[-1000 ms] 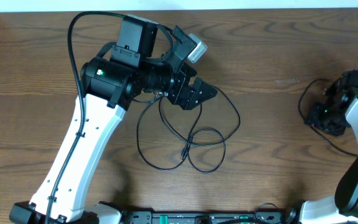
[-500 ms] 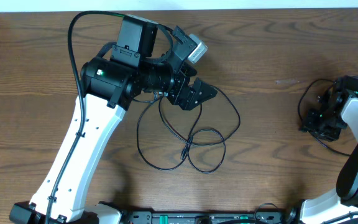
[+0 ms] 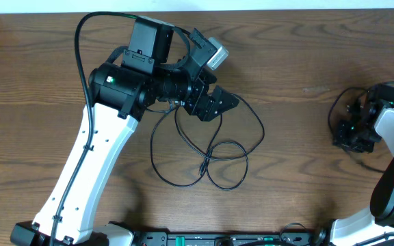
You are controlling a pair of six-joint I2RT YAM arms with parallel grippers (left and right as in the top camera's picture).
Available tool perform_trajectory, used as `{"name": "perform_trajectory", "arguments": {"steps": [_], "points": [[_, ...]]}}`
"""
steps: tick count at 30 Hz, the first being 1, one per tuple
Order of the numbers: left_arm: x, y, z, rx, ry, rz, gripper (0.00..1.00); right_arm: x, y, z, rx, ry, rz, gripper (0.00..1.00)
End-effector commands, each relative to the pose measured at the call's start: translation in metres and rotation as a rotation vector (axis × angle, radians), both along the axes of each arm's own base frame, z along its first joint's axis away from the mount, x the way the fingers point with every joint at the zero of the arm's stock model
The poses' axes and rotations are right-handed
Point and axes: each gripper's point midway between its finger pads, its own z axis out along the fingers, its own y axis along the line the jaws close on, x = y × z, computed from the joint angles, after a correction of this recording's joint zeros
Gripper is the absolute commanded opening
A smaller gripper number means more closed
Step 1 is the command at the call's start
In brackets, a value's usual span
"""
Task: Untangle cables
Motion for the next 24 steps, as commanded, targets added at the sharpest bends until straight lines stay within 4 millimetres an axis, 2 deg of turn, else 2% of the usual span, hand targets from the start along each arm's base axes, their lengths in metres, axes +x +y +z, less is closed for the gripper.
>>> {"name": "perform_trajectory", "arguments": {"steps": [1, 6, 10, 13, 18, 24], "points": [[-0.002, -0.001, 0.012, -0.021, -0.037, -0.015, 0.89, -0.002, 0.005, -0.005, 0.024, 0.006, 0.013, 0.01], [-0.002, -0.001, 0.012, -0.021, -0.037, -0.014, 0.89, 0.009, 0.004, -0.004, 0.025, -0.034, -0.053, 0.01], [-0.002, -0.001, 0.012, -0.021, -0.036, -0.015, 0.89, 0.036, 0.012, 0.005, 0.097, -0.143, -0.05, 0.01], [-0.003, -0.001, 0.012, -0.021, -0.035, -0.014, 0.89, 0.058, 0.005, 0.021, 0.091, -0.207, -0.098, 0.01], [-0.004, -0.001, 0.012, -0.022, -0.03, -0.016, 0.89, 0.093, -0.019, 0.065, 0.042, -0.306, -0.128, 0.01], [-0.004, -0.001, 0.012, -0.02, -0.027, -0.016, 0.89, 0.125, -0.065, 0.142, -0.04, -0.439, -0.199, 0.01]]}}
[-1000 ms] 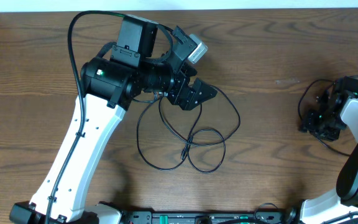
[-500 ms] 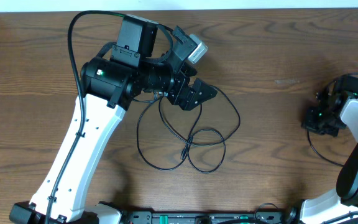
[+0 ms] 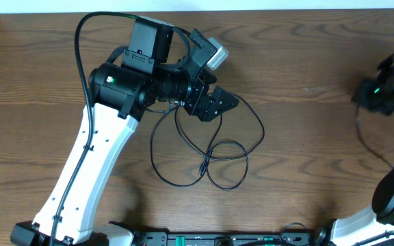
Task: Untangle cables
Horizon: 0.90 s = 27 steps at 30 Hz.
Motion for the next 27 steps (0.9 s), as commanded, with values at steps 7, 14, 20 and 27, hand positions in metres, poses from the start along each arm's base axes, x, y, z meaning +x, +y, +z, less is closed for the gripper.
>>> {"name": "perform_trajectory", "arguments": {"steps": [7, 14, 20, 27], "points": [[-0.004, -0.001, 0.012, -0.021, -0.029, -0.016, 0.89, 0.019, -0.087, 0.118, -0.19, -0.183, -0.22, 0.01], [-0.004, -0.001, 0.012, -0.021, -0.029, -0.016, 0.89, -0.024, -0.161, 0.156, -0.39, -0.146, -0.45, 0.01], [-0.005, 0.0, 0.011, -0.018, -0.023, -0.016, 0.89, -0.091, -0.217, 0.152, -0.524, 0.013, -0.666, 0.01], [-0.005, 0.0, 0.011, -0.018, -0.021, -0.016, 0.89, -0.139, -0.249, 0.147, -0.491, 0.05, -0.805, 0.01]]}}
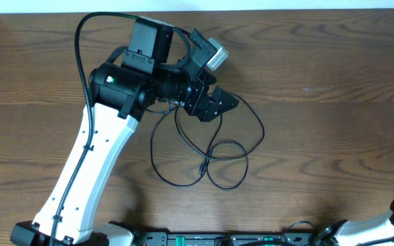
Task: Untangle cables
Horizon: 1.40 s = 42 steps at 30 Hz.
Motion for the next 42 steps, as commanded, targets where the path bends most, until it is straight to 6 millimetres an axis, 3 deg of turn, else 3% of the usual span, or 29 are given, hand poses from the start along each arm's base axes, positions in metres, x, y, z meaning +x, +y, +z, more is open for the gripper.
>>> {"name": "perform_trajectory", "arguments": {"steps": [1, 8, 14, 15, 17, 18, 19, 24, 30, 37, 42], "points": [[-0.004, -0.001, 0.011, -0.019, -0.025, -0.016, 0.89, -0.02, -0.016, 0.003, -0.013, -0.002, -0.081, 0.01], [-0.005, 0.0, 0.011, -0.018, -0.022, -0.016, 0.89, -0.02, -0.021, -0.008, 0.025, -0.015, -0.079, 0.01], [-0.006, 0.0, 0.01, -0.015, -0.013, -0.016, 0.89, -0.012, -0.024, -0.036, 0.084, 0.012, -0.066, 0.03], [-0.006, 0.0, 0.01, -0.015, -0.013, -0.016, 0.89, -0.01, -0.024, -0.042, 0.098, 0.012, -0.061, 0.16], [-0.006, 0.0, 0.01, -0.014, -0.013, -0.016, 0.89, -0.008, -0.024, -0.053, 0.122, 0.026, -0.061, 0.71], [-0.006, 0.0, 0.009, -0.014, -0.011, -0.016, 0.89, -0.009, -0.024, -0.059, 0.136, 0.036, -0.062, 0.89], [-0.006, 0.0, 0.009, -0.014, -0.01, -0.016, 0.89, -0.008, -0.024, -0.063, 0.148, 0.041, -0.064, 0.99], [-0.007, 0.001, 0.009, -0.012, -0.008, -0.016, 0.89, 0.002, -0.016, -0.073, 0.205, 0.009, -0.025, 0.99], [-0.006, 0.001, 0.008, -0.006, -0.01, -0.011, 0.89, 0.021, -0.004, -0.062, 0.244, -0.07, 0.041, 0.99], [-0.004, 0.003, 0.006, 0.007, -0.014, 0.001, 0.89, 0.057, 0.008, 0.0, 0.2, -0.236, 0.186, 0.99], [-0.004, 0.003, 0.006, 0.008, -0.014, 0.001, 0.89, 0.067, 0.021, 0.032, 0.179, -0.278, 0.233, 0.99]]}}
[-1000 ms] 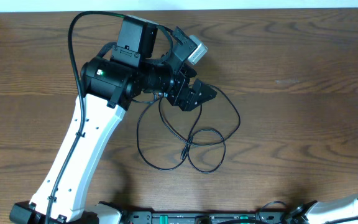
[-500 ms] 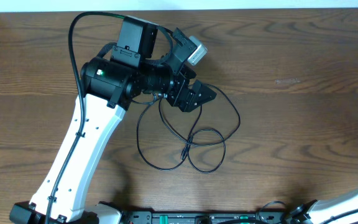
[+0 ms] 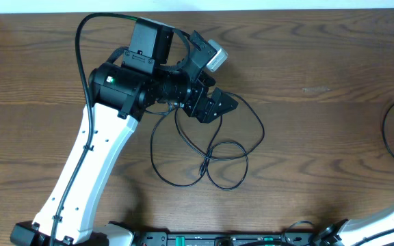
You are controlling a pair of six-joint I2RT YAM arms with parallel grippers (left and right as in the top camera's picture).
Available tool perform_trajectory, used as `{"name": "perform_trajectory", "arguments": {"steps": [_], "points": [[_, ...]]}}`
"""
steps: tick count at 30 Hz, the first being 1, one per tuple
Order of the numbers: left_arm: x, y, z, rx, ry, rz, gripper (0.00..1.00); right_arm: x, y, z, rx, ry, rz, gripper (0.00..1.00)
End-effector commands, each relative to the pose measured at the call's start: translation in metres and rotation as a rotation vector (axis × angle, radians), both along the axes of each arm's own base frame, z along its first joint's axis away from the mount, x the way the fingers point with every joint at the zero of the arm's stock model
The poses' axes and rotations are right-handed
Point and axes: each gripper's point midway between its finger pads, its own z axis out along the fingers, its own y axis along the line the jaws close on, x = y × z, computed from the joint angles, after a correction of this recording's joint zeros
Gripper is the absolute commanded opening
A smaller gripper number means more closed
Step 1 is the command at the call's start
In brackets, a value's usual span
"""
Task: Untangle cables
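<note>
A thin black cable (image 3: 214, 154) lies in overlapping loops at the table's middle, one plug end (image 3: 202, 166) inside the loops. My left gripper (image 3: 226, 104) rests on the upper part of this cable, fingers together, and a strand leaves its tip to the right. At the right edge part of a second black cable loop (image 3: 386, 130) shows, with a white cable arc below it. My right gripper is out of view; only a piece of its arm shows at the lower right corner.
The left arm's white link (image 3: 91, 157) runs diagonally from the front left to the middle. Its own black lead (image 3: 79, 41) arches over the back left. The wooden table's back edge (image 3: 286, 9) meets a white wall.
A black cable loop now shows at the right edge above the white arc, where only the white arc showed before. The left arm and the middle cable have not moved.
My right gripper first sat on a bunched black cable at the right side. It then stood farther back and right with a strand hanging below it. After that gripper and bunch were out of view, and now a black loop shows at the right edge.
</note>
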Motion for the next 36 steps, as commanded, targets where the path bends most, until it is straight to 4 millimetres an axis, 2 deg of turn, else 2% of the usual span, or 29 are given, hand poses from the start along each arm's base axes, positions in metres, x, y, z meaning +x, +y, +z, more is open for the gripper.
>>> {"name": "perform_trajectory", "arguments": {"steps": [1, 5, 7, 9, 14, 18, 22, 24, 26, 30, 31, 32, 33, 36], "points": [[-0.002, 0.001, 0.009, -0.003, -0.029, -0.002, 0.89, 0.013, 0.021, 0.038, -0.02, -0.086, 0.075, 0.99], [0.002, 0.007, 0.003, 0.037, -0.027, 0.037, 0.89, 0.031, 0.049, 0.042, 0.023, -0.12, 0.19, 0.99], [0.011, 0.02, 0.001, 0.093, -0.05, 0.116, 0.89, 0.046, 0.078, 0.044, 0.024, -0.114, 0.337, 0.99], [0.016, 0.031, 0.004, 0.125, -0.075, 0.176, 0.89, 0.051, 0.098, 0.044, 0.015, -0.082, 0.416, 0.99], [0.027, 0.073, 0.019, 0.209, -0.152, 0.392, 0.89, 0.068, 0.144, 0.045, -0.039, -0.025, 0.52, 0.99], [0.027, 0.099, 0.028, 0.234, -0.207, 0.494, 0.89, 0.072, 0.176, 0.052, -0.108, -0.03, 0.587, 0.99], [0.022, 0.11, 0.025, 0.212, -0.237, 0.537, 0.89, 0.064, 0.213, 0.049, -0.164, -0.095, 0.642, 0.99], [0.022, 0.114, 0.02, 0.183, -0.237, 0.574, 0.89, 0.056, 0.234, 0.038, -0.15, -0.134, 0.646, 0.99], [0.02, 0.118, 0.012, 0.153, -0.231, 0.612, 0.89, 0.051, 0.263, 0.02, -0.104, -0.172, 0.709, 0.99], [0.013, 0.125, 0.0, 0.133, -0.218, 0.646, 0.89, 0.045, 0.327, -0.026, -0.013, -0.169, 0.883, 0.99], [0.01, 0.126, -0.003, 0.134, -0.217, 0.647, 0.89, 0.043, 0.347, -0.039, -0.001, -0.153, 0.958, 0.99], [0.007, 0.13, -0.008, 0.144, -0.217, 0.666, 0.89, 0.038, 0.378, -0.062, 0.014, -0.116, 1.063, 0.99], [0.007, 0.136, -0.011, 0.155, -0.212, 0.698, 0.89, 0.033, 0.401, -0.075, 0.02, -0.098, 1.147, 0.99], [0.006, 0.148, -0.019, 0.186, -0.212, 0.762, 0.89, 0.023, 0.454, -0.102, 0.025, -0.076, 1.299, 0.99]]}}
